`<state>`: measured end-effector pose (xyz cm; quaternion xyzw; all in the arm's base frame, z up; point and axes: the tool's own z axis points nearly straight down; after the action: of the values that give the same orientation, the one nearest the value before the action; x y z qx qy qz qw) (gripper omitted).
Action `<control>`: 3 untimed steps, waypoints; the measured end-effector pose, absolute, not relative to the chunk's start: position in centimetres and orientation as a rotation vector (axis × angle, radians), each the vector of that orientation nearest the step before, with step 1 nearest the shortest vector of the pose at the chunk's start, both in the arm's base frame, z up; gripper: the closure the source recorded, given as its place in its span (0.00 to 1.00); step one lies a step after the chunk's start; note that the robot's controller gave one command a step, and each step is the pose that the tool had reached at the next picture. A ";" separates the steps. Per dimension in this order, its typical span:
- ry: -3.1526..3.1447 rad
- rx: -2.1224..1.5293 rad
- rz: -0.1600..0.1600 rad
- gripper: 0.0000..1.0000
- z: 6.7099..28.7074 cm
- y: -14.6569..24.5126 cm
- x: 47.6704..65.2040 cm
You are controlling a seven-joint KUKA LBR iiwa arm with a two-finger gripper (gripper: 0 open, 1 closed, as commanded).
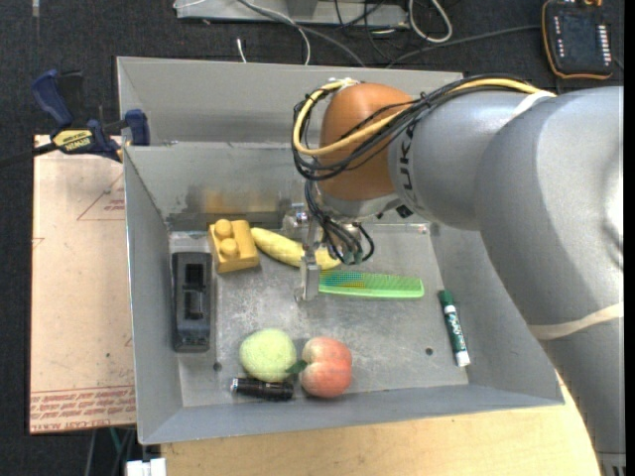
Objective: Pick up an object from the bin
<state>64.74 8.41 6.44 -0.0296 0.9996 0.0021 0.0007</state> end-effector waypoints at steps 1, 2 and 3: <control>3.099 0.315 0.008 0.00 7.1 7.4 63.3; 3.127 -0.076 0.006 1.00 6.9 8.3 65.0; 3.127 -0.076 0.006 1.00 6.9 8.3 65.0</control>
Offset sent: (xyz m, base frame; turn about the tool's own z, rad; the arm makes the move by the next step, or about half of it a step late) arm 0.0005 -0.0002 0.0022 0.0071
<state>65.04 8.29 6.91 -0.0243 0.9997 0.0020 0.0067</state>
